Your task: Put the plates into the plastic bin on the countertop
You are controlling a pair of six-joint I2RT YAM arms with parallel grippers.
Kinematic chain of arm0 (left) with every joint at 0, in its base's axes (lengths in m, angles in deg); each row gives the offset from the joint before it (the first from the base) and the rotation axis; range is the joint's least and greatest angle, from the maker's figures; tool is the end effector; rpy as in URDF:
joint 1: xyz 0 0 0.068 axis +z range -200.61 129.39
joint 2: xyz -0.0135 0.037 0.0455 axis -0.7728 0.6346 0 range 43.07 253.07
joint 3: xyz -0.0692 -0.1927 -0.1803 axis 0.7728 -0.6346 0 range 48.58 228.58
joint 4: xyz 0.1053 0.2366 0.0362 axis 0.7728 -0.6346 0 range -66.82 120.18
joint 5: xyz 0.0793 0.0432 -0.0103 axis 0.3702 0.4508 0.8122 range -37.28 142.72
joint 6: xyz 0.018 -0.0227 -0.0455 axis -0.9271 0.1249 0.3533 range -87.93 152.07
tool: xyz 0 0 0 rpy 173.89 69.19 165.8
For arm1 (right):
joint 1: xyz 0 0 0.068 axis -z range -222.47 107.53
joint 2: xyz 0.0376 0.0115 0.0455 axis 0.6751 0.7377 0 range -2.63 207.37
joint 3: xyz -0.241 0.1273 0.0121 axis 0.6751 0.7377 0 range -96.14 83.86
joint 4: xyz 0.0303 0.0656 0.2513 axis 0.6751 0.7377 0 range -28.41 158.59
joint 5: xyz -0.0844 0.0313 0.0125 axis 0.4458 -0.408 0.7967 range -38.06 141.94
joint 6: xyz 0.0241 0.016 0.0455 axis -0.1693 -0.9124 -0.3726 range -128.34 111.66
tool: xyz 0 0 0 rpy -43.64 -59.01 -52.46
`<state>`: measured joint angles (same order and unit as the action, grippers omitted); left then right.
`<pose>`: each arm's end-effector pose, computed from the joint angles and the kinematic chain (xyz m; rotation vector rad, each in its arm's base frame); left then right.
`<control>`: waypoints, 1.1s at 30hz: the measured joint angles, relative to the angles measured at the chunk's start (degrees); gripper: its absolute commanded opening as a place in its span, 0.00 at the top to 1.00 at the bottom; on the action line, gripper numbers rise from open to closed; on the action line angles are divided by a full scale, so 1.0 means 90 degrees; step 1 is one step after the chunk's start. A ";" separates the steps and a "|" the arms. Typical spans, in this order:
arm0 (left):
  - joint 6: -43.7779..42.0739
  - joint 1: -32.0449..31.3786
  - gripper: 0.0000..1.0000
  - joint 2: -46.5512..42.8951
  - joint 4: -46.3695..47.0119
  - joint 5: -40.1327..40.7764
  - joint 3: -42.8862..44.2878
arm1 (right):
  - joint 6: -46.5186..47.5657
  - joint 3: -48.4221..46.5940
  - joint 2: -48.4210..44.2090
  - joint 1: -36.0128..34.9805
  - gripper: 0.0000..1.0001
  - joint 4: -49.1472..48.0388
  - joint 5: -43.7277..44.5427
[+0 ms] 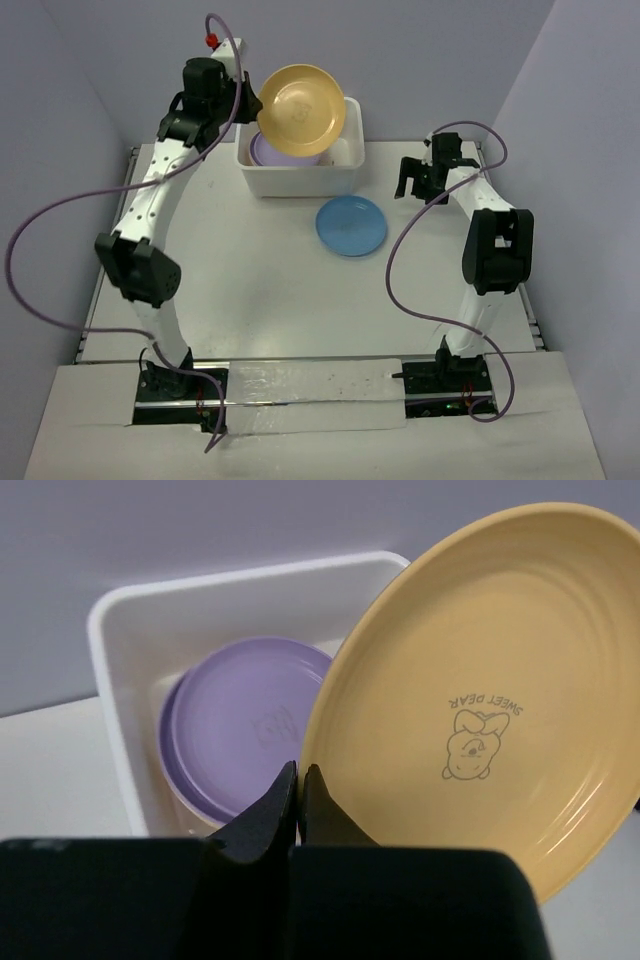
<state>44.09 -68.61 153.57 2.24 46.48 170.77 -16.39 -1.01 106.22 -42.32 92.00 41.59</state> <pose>0.4223 -0.1413 0.4385 0.1745 1.8703 -0.4636 0.4170 0.0054 0.2299 0.1071 2.5186 0.2834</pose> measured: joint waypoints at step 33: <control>-0.0160 0.0301 0.01 0.0968 0.0590 0.1179 0.0841 | -0.0287 -0.0178 0.0943 -0.0640 0.11 -0.0082 0.0105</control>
<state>42.65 -65.90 162.28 7.55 57.09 178.34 -18.97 -2.61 114.70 -48.07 91.26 42.53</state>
